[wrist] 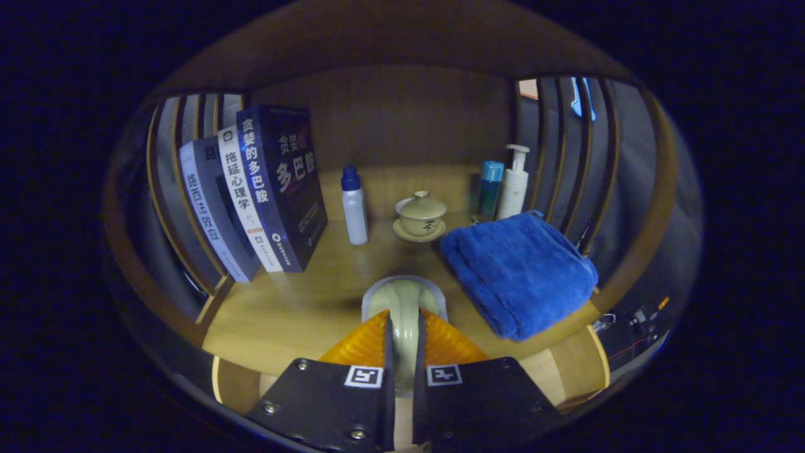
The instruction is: Pull open the drawer, take out the items inside it, and place them on the countertop above the cabinet.
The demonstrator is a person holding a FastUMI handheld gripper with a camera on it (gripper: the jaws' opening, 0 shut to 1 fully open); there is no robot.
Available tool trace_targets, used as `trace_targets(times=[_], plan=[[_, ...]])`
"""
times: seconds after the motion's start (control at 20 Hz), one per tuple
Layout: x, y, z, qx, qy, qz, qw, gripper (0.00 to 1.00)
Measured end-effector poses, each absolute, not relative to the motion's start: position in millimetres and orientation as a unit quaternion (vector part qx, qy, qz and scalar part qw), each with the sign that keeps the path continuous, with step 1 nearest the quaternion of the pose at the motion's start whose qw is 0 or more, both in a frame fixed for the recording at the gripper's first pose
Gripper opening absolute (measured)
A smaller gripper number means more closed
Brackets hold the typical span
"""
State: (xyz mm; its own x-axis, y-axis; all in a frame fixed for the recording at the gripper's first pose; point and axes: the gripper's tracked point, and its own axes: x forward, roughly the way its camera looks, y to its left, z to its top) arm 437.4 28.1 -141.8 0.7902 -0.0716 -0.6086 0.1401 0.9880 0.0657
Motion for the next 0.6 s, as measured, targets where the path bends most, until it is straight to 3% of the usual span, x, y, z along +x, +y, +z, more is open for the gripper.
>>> trace_targets(times=[0.1,0.15,0.35,0.6], plan=[[450.4,28.8,-138.7,0.077,0.307,-0.046,0.947,0.12],[453.3,28.3,-136.2,0.083,0.302,-0.045,0.949,0.18],[447.4,32.2,-126.4,0.071,0.277,-0.023,0.958,0.59],[396.7,31.4,-113.8,0.0,0.238,-0.016,0.971,0.63]])
